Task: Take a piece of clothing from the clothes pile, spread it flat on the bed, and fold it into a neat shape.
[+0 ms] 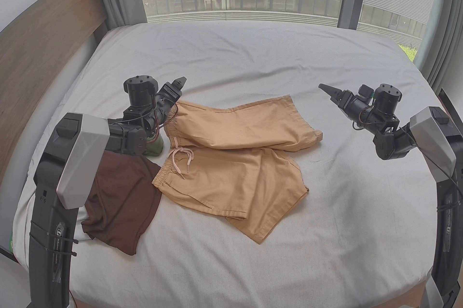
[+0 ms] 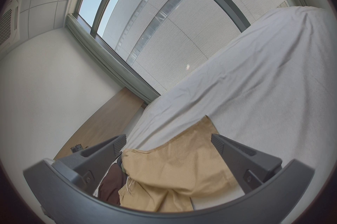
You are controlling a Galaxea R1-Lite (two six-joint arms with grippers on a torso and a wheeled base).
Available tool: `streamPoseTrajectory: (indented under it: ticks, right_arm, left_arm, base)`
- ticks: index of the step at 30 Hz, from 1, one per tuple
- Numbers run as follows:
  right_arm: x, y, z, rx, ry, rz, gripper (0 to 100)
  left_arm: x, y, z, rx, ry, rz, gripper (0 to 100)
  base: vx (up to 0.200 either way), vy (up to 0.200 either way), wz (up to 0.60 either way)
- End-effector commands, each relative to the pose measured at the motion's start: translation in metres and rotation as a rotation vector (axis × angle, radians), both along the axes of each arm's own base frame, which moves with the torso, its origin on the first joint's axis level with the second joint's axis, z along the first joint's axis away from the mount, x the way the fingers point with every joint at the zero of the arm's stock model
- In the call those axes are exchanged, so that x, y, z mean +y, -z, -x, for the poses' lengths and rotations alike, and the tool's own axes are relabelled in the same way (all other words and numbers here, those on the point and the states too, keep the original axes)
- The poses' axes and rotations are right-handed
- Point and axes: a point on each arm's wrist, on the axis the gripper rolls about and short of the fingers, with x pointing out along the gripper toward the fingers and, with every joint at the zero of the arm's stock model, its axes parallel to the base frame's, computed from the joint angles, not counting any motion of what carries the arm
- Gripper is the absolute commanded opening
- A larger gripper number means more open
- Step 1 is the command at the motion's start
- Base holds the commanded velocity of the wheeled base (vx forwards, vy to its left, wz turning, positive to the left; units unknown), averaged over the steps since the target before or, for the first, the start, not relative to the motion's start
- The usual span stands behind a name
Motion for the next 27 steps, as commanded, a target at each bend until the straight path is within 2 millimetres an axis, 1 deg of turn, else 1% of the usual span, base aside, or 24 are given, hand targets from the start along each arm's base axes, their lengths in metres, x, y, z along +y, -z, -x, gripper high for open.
streamPoseTrajectory:
  ticks: [1,2,3,8,12,13,14,16,17,19,21,22,23,24,25,26,27]
  right_arm:
    - [0.003,0.002,0.025,0.026,-0.006,0.022,100]
    - [0.003,0.002,0.025,0.026,-0.006,0.022,100]
    - [0.003,0.012,0.034,0.043,-0.009,0.024,100]
    - [0.01,0.026,0.053,0.091,-0.027,0.027,100]
    - [0.022,0.039,0.074,0.158,-0.056,0.031,100]
    - [0.022,0.039,0.075,0.16,-0.058,0.032,100]
    - [0.028,0.045,0.083,0.194,-0.072,0.035,100]
    - [0.031,0.049,0.088,0.209,-0.081,0.037,100]
    - [0.035,0.053,0.092,0.223,-0.092,0.039,100]
    - [0.039,0.057,0.096,0.236,-0.1,0.04,100]
    - [0.042,0.062,0.1,0.254,-0.092,0.043,100]
    - [0.042,0.062,0.1,0.254,-0.092,0.043,100]
    - [0.048,0.065,0.102,0.265,-0.077,0.05,100]
    - [0.049,0.066,0.102,0.268,-0.072,0.051,100]
    - [0.053,0.069,0.105,0.281,-0.068,0.055,100]
    - [0.053,0.07,0.106,0.283,-0.066,0.056,100]
    - [0.058,0.072,0.11,0.299,-0.077,0.059,100]
  left_arm:
    - [0.006,0.006,0.006,0.103,-0.008,-0.056,100]
    - [0.006,0.006,0.006,0.103,-0.008,-0.056,100]
    - [0.008,0.006,0.011,0.132,-0.005,-0.1,100]
    - [0.011,0.0,0.026,0.159,0.003,-0.143,100]
    - [0.013,-0.01,0.049,0.186,0.023,-0.151,100]
    - [0.013,-0.009,0.049,0.188,0.023,-0.151,100]
    - [0.014,-0.009,0.062,0.2,0.048,-0.151,100]
    - [0.015,-0.007,0.069,0.206,0.064,-0.15,100]
    - [0.017,-0.004,0.08,0.211,0.084,-0.149,100]
    - [0.02,0.004,0.091,0.222,0.102,-0.16,100]
    - [0.024,0.01,0.101,0.222,0.122,-0.188,100]
    - [0.024,0.01,0.101,0.222,0.122,-0.188,100]
    - [0.028,0.016,0.109,0.223,0.142,-0.21,100]
    - [0.028,0.018,0.111,0.223,0.145,-0.21,100]
    - [0.031,0.021,0.119,0.221,0.154,-0.215,100]
    - [0.032,0.022,0.12,0.222,0.157,-0.216,100]
    - [0.033,0.028,0.128,0.226,0.175,-0.218,100]
  base:
    - [0.0,0.0,0.0]
    - [0.0,0.0,0.0]
    - [0.0,0.0,0.0]
    - [0.0,0.0,0.0]
    - [0.0,0.0,0.0]
    - [0.0,0.0,0.0]
    - [0.0,0.0,0.0]
    - [0.0,0.0,0.0]
    - [0.0,0.0,0.0]
    - [0.0,0.0,0.0]
    - [0.0,0.0,0.0]
    - [0.0,0.0,0.0]
    - [0.0,0.0,0.0]
    - [0.0,0.0,0.0]
    - [0.0,0.0,0.0]
    - [0.0,0.0,0.0]
    - [0.0,0.0,0.0]
